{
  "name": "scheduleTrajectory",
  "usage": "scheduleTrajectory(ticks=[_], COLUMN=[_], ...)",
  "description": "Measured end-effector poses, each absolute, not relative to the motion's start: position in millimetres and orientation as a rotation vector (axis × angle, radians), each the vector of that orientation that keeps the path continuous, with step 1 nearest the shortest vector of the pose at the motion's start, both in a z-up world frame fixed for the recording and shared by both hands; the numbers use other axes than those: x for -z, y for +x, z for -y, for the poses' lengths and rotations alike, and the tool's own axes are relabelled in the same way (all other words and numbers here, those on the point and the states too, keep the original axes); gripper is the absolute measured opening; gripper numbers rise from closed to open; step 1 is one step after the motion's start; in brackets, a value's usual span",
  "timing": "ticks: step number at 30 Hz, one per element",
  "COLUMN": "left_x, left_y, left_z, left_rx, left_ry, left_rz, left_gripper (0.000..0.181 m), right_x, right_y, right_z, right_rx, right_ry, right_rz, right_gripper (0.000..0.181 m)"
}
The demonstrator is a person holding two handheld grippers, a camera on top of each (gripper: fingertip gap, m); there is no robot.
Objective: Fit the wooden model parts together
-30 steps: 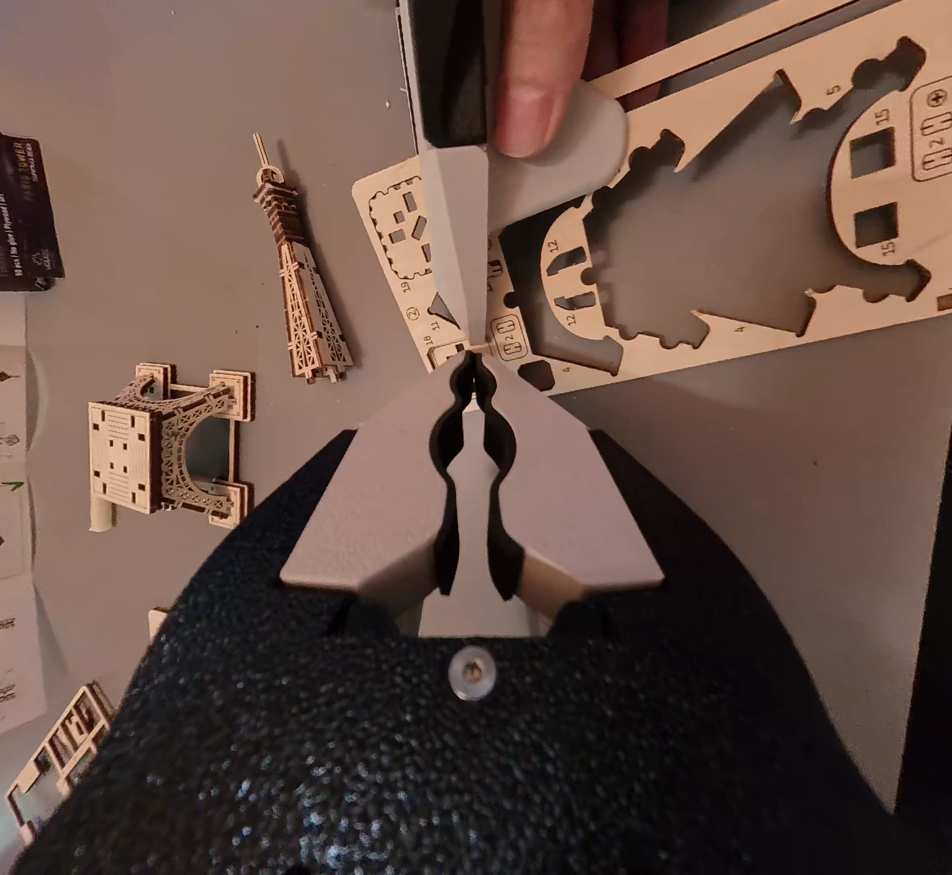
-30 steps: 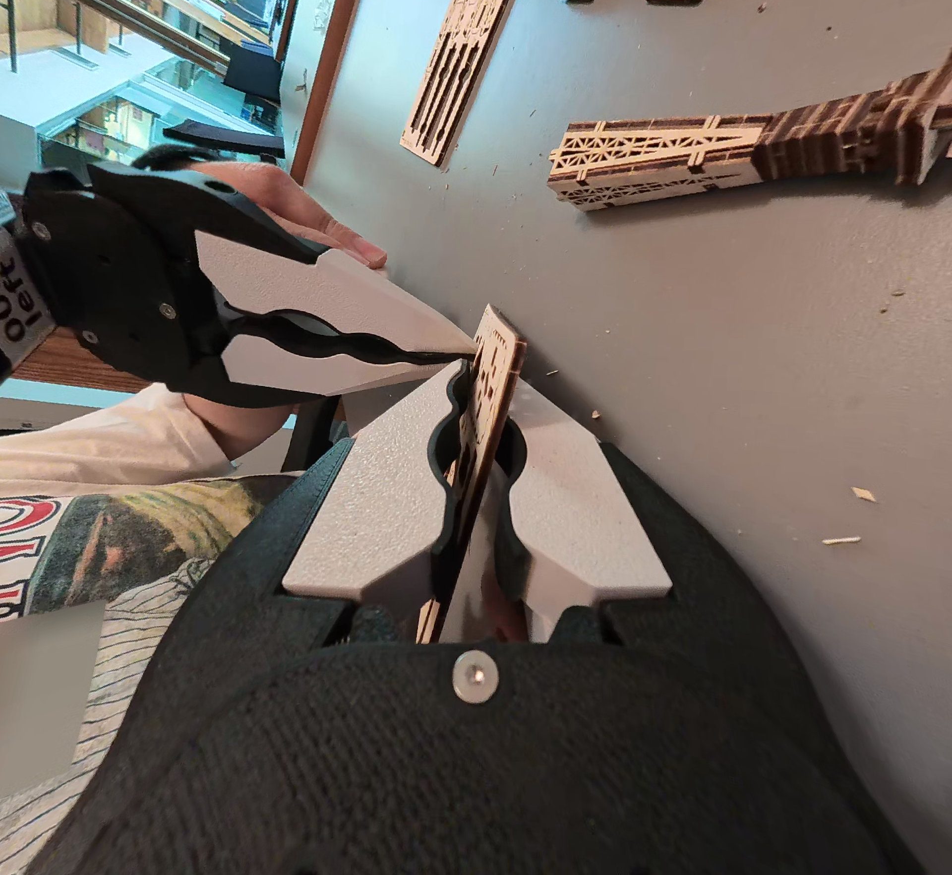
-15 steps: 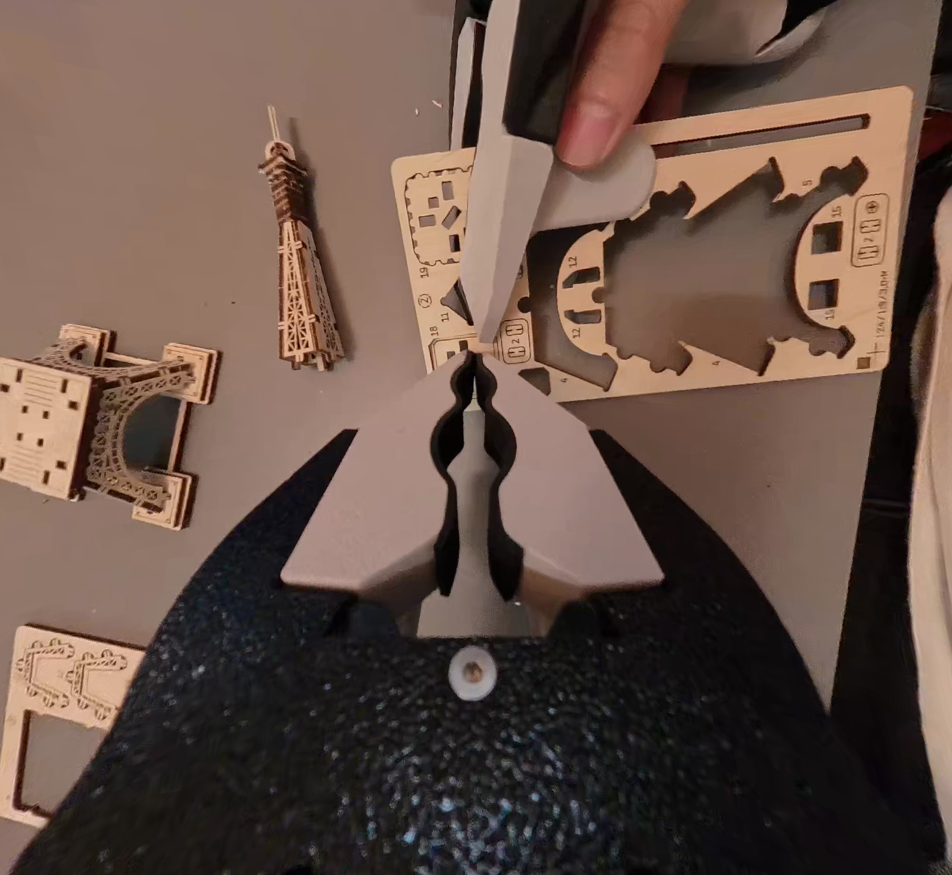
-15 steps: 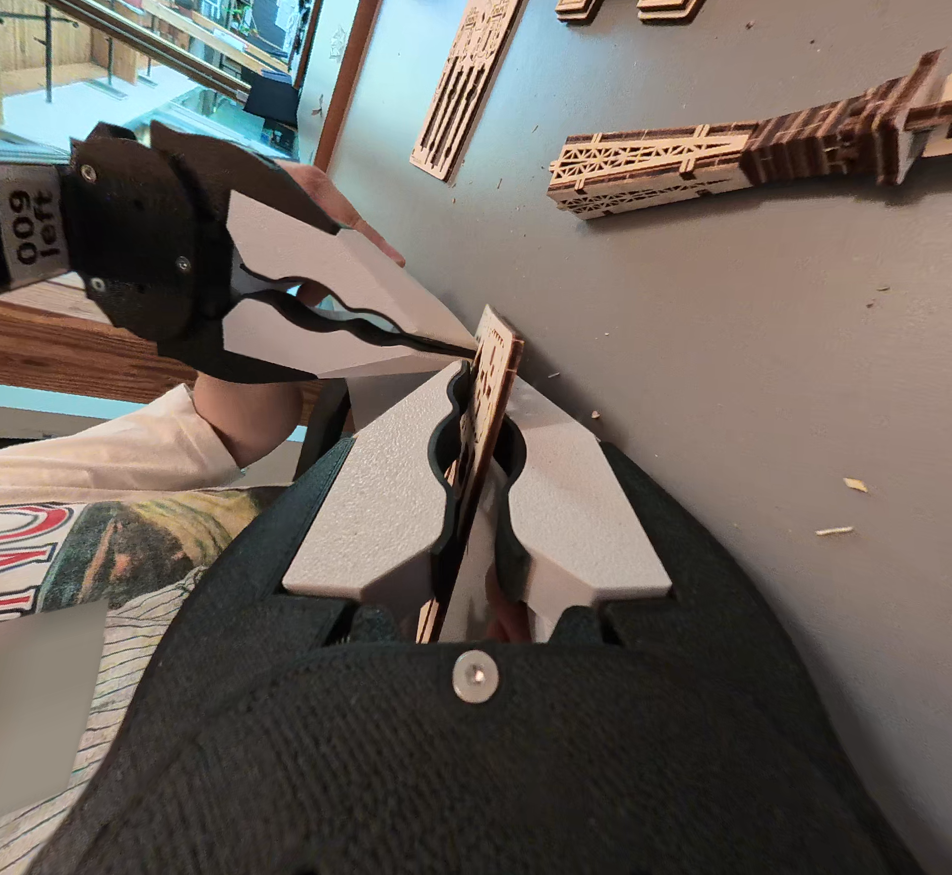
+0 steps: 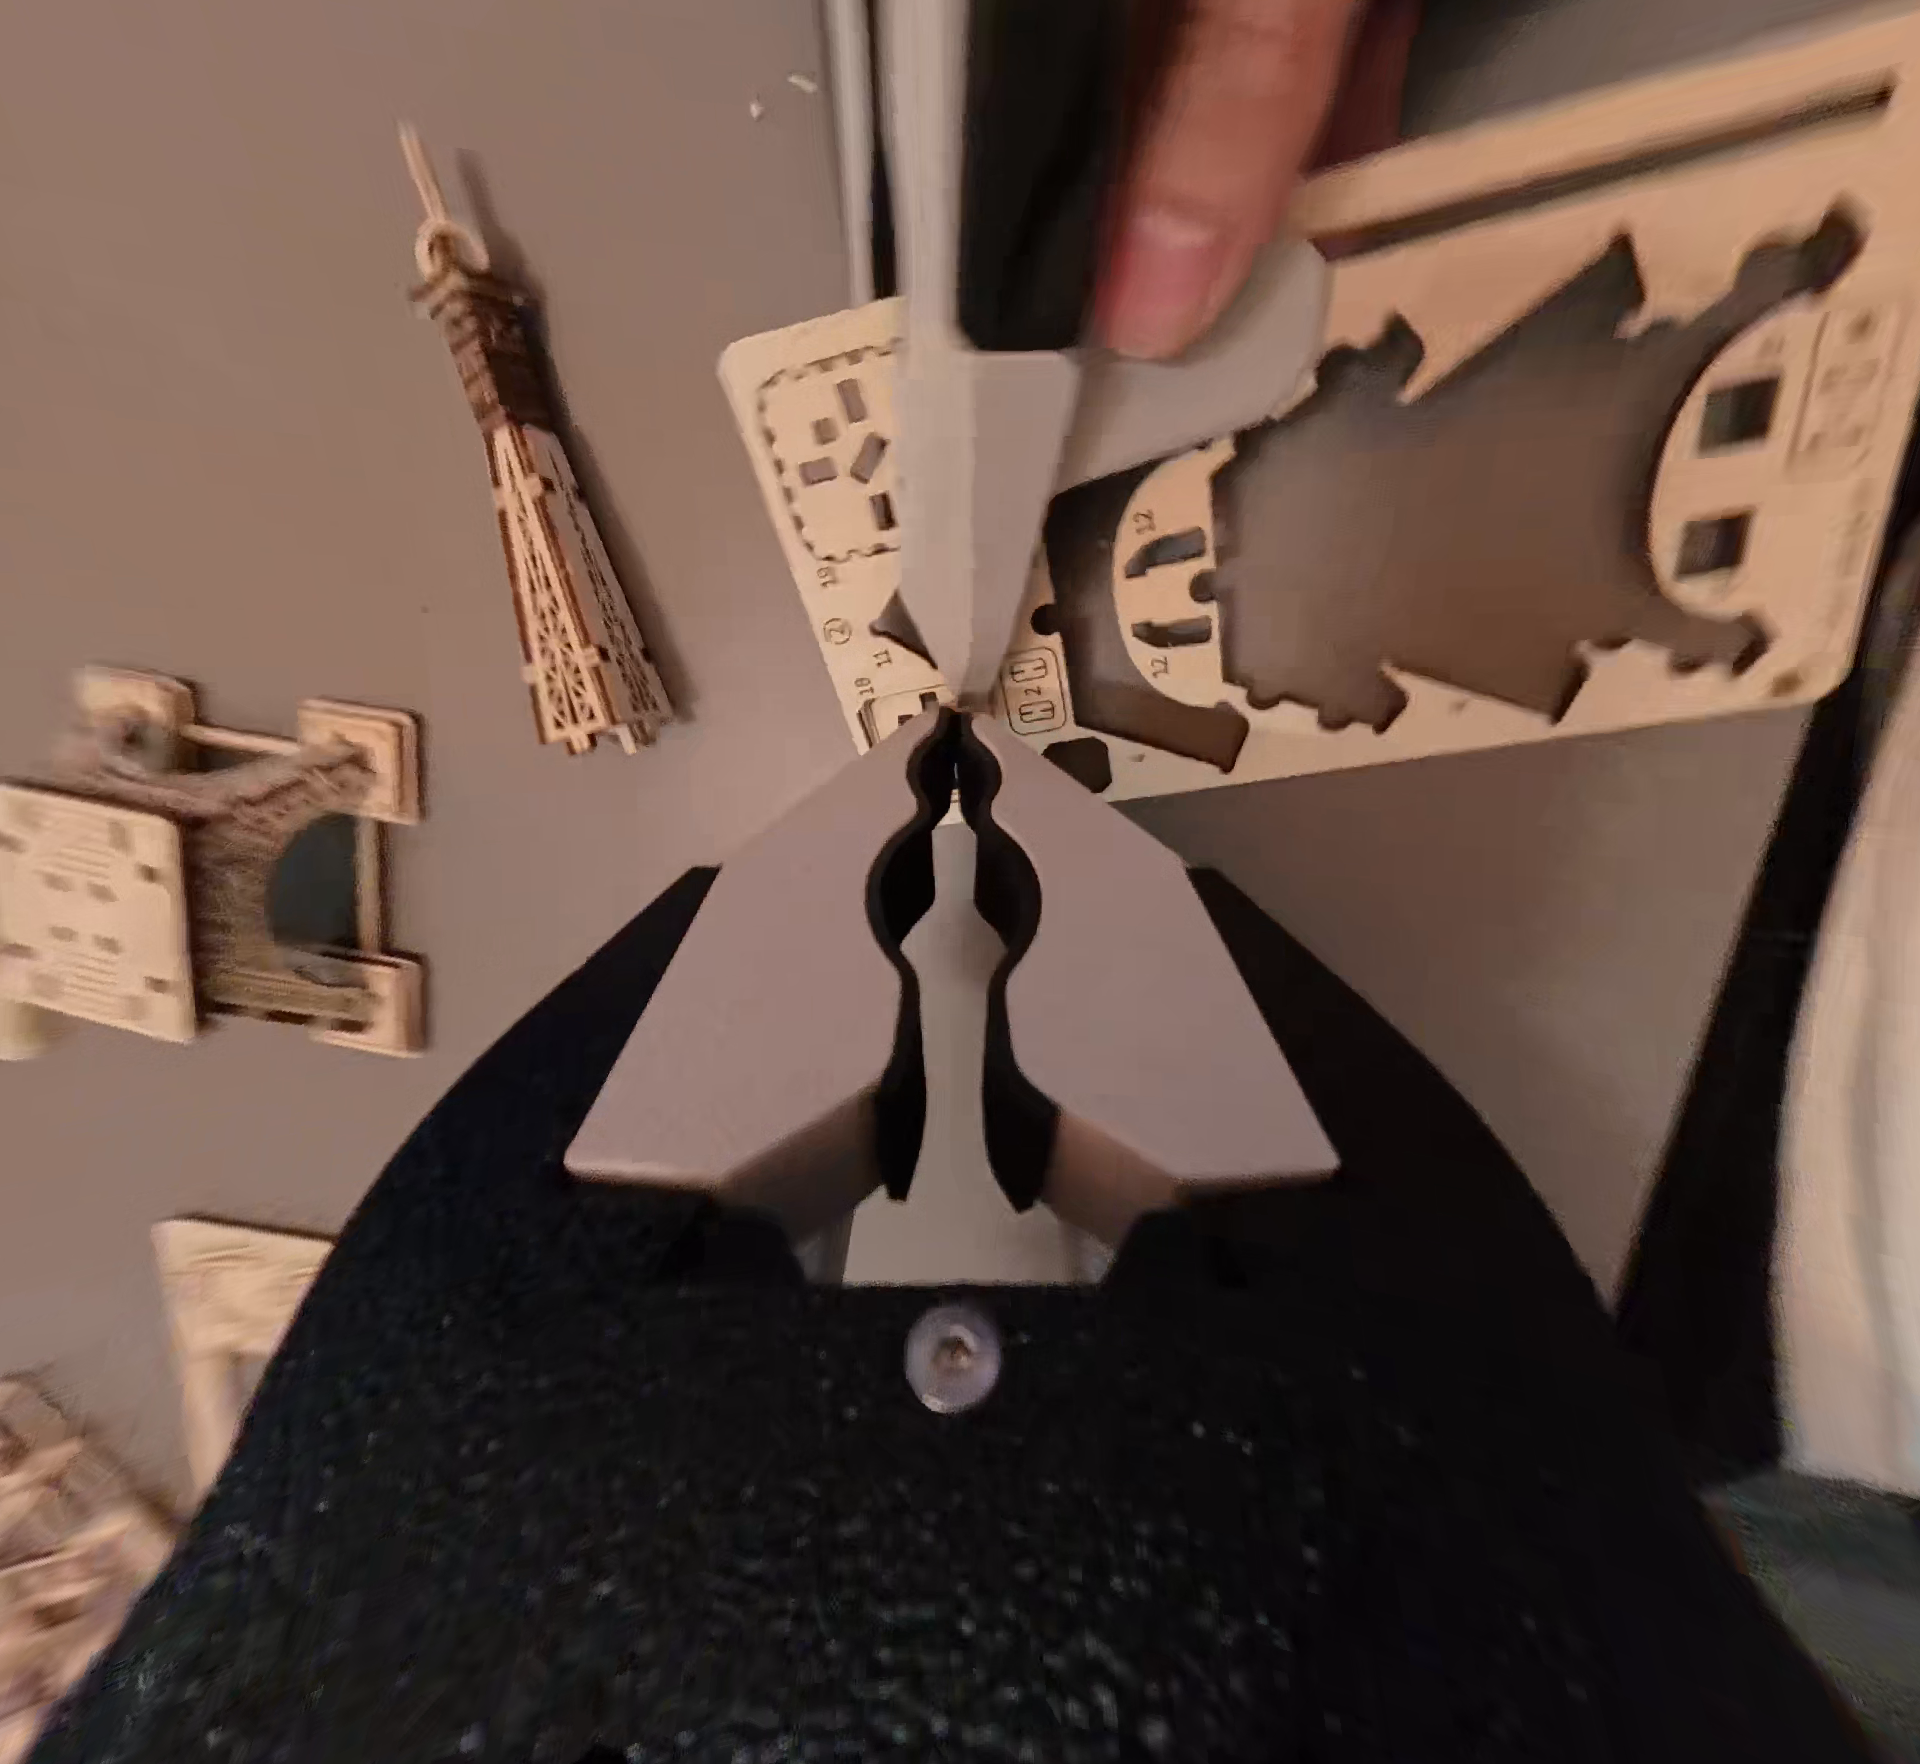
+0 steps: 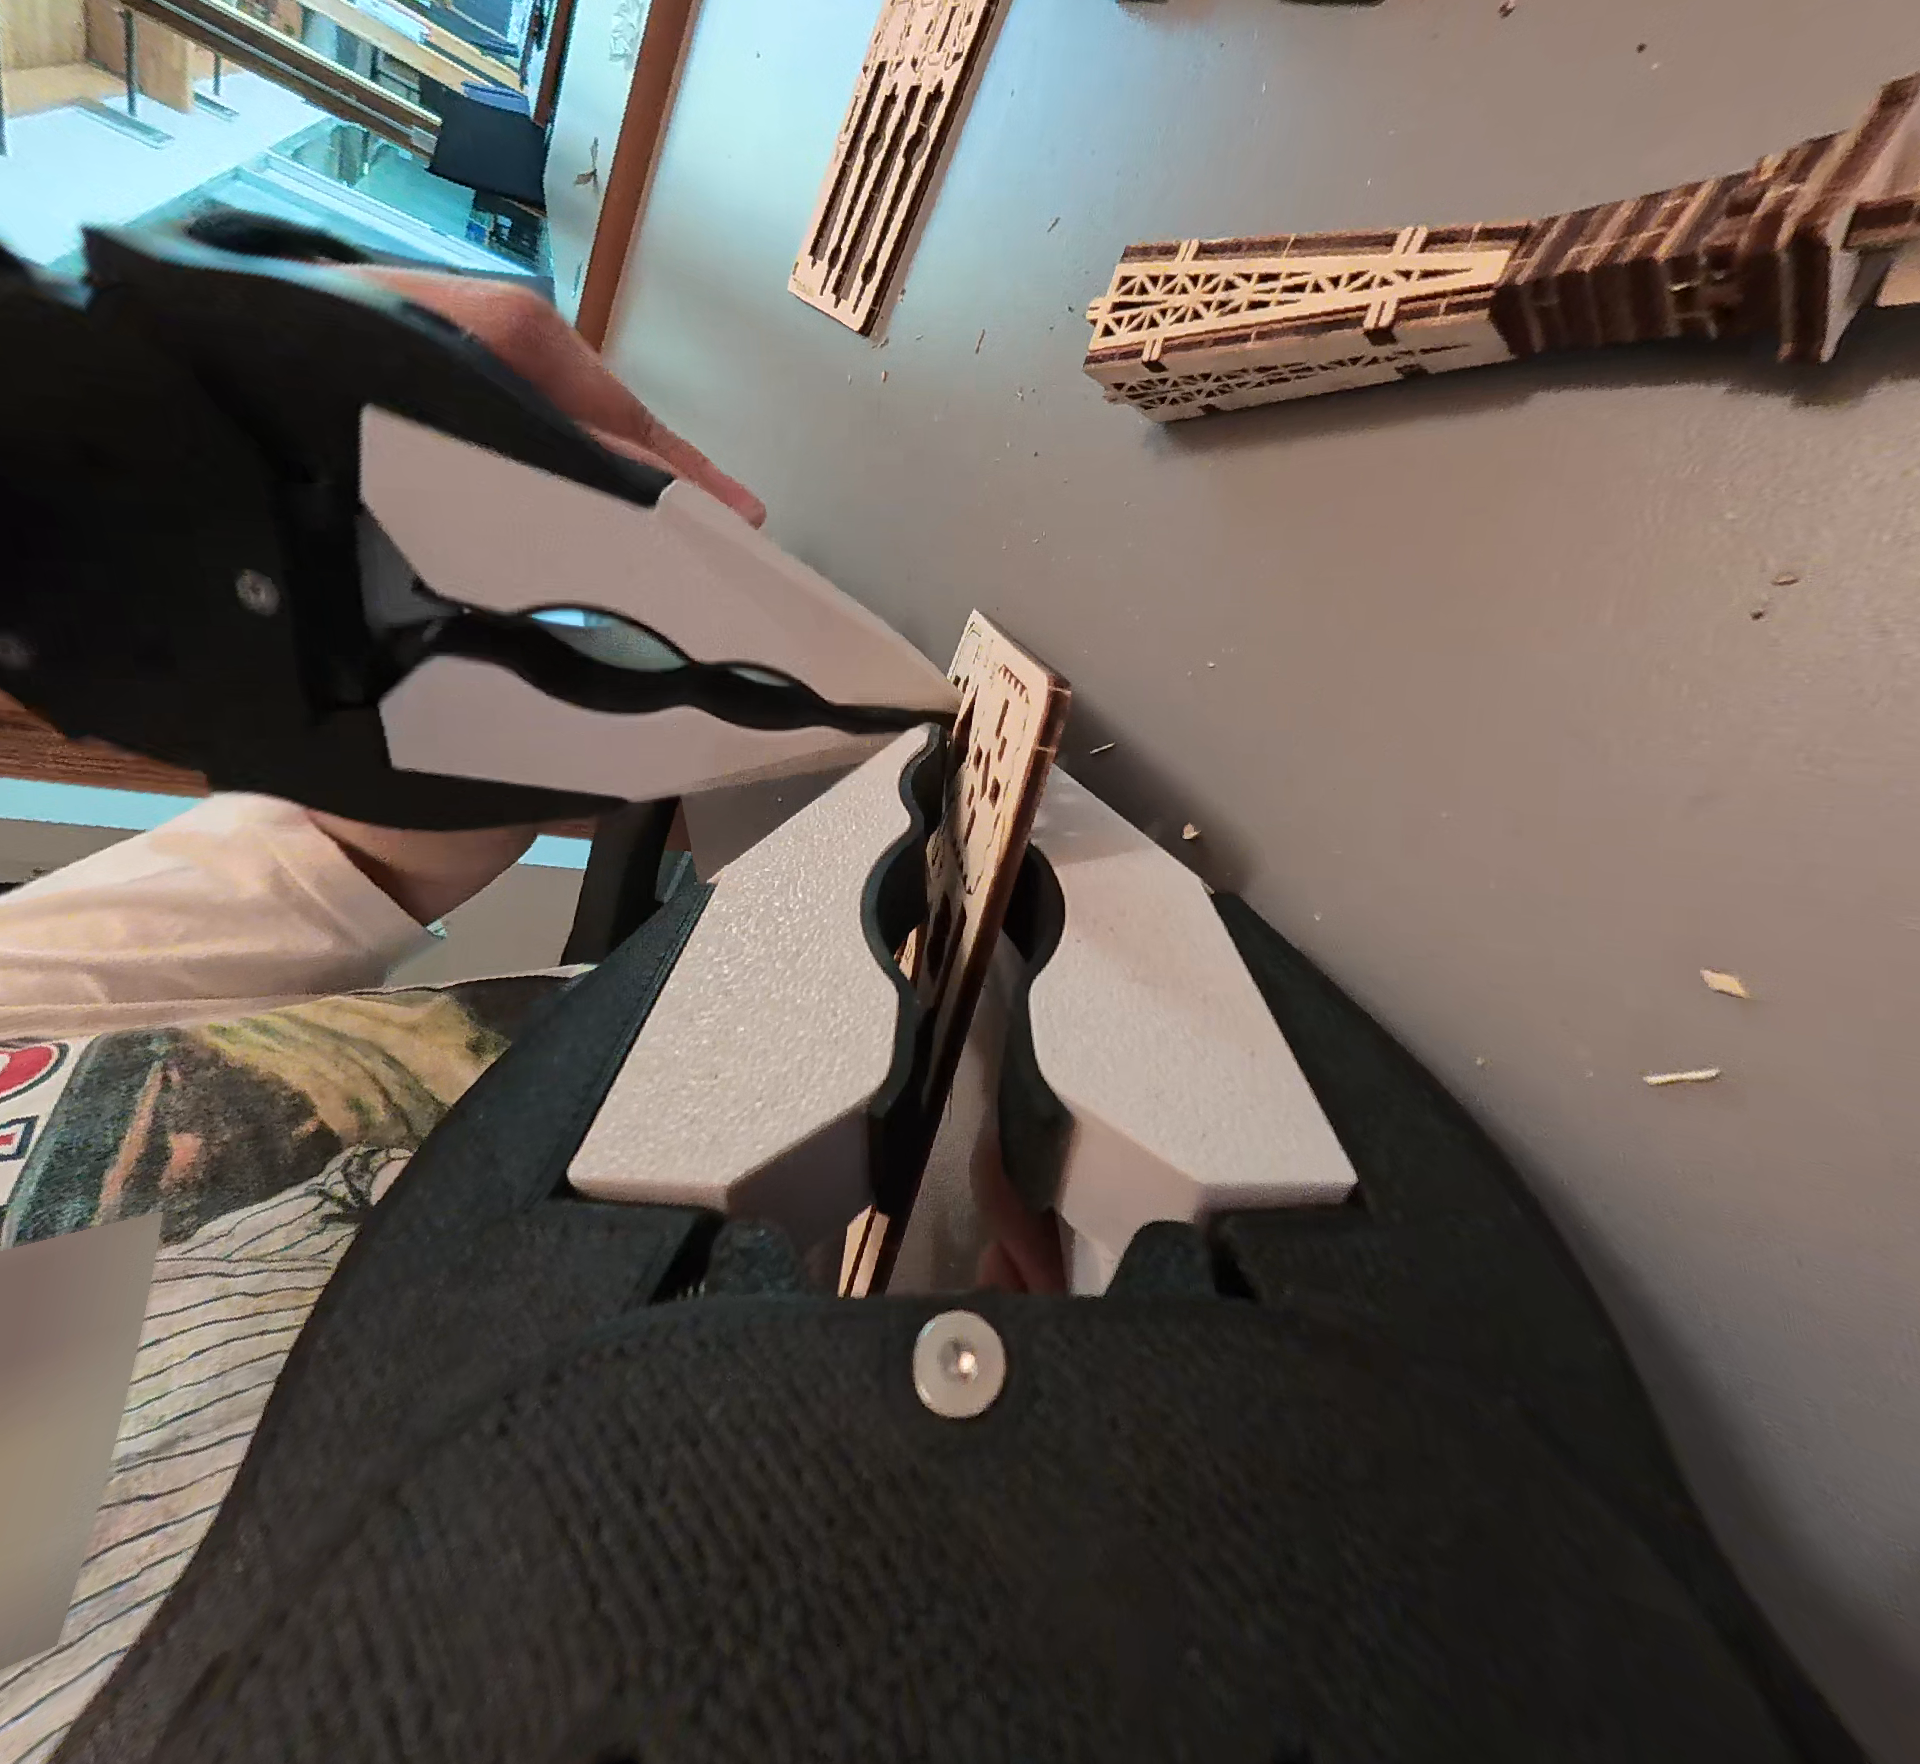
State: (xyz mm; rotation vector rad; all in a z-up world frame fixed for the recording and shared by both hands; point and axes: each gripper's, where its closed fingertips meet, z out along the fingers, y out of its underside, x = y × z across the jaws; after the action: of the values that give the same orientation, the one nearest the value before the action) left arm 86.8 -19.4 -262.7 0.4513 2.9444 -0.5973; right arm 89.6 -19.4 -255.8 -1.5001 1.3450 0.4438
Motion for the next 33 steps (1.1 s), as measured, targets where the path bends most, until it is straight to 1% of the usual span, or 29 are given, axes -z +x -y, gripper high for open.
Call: scheduleTrajectory(ticks=[2, 5, 9, 10, 12, 13, 15, 18, 20, 22, 23, 26, 31, 33], left_x=[263, 256, 222, 216, 215, 219, 229, 236, 237, 243, 245, 246, 253, 256], left_y=[87, 87, 103, 104, 107, 108, 102, 96, 94, 95, 96, 88, 89, 89], left_z=[19, 18, 12, 10, 8, 7, 7, 7, 8, 8, 8, 10, 11, 11], left_rx=[0.659, 0.816, 1.137, 1.200, 1.273, 1.287, 1.337, 1.464, 1.535, 1.512, 1.494, 1.436, 1.187, 1.095], left_ry=[0.362, 0.425, 0.163, 0.102, -0.066, -0.161, -0.333, -0.556, -0.638, -0.654, -0.633, -0.503, -0.301, -0.297], left_rz=[-3.026, -2.958, -2.814, -2.793, -2.775, -2.790, -2.867, -2.950, -2.968, -2.966, -2.966, -3.012, -3.052, -3.103], left_gripper=[0.000, 0.000, 0.000, 0.004, 0.031, 0.039, 0.041, 0.039, 0.038, 0.033, 0.034, 0.029, 0.026, 0.026], right_x=[256, 251, 245, 244, 242, 242, 240, 236, 234, 233, 235, 236, 243, 246], right_y=[90, 89, 89, 88, 88, 87, 86, 84, 83, 81, 80, 80, 82, 82], right_z=[19, 18, 18, 18, 18, 17, 16, 16, 16, 14, 14, 13, 14, 13], right_rx=[-0.447, -0.454, -0.442, -0.439, -0.439, -0.438, -0.430, -0.420, -0.416, -0.424, -0.422, -0.417, -0.417, -0.426], right_ry=[-1.496, -1.473, -1.434, -1.431, -1.429, -1.430, -1.435, -1.427, -1.421, -1.432, -1.444, -1.455, -1.482, -1.503], right_rz=[-1.349, -1.310, -1.253, -1.246, -1.232, -1.224, -1.205, -1.171, -1.154, -1.138, -1.143, -1.145, -1.193, -1.201], right_gripper=[0.004, 0.003, 0.004, 0.004, 0.004, 0.004, 0.005, 0.005, 0.004, 0.004, 0.004, 0.004, 0.004, 0.004])
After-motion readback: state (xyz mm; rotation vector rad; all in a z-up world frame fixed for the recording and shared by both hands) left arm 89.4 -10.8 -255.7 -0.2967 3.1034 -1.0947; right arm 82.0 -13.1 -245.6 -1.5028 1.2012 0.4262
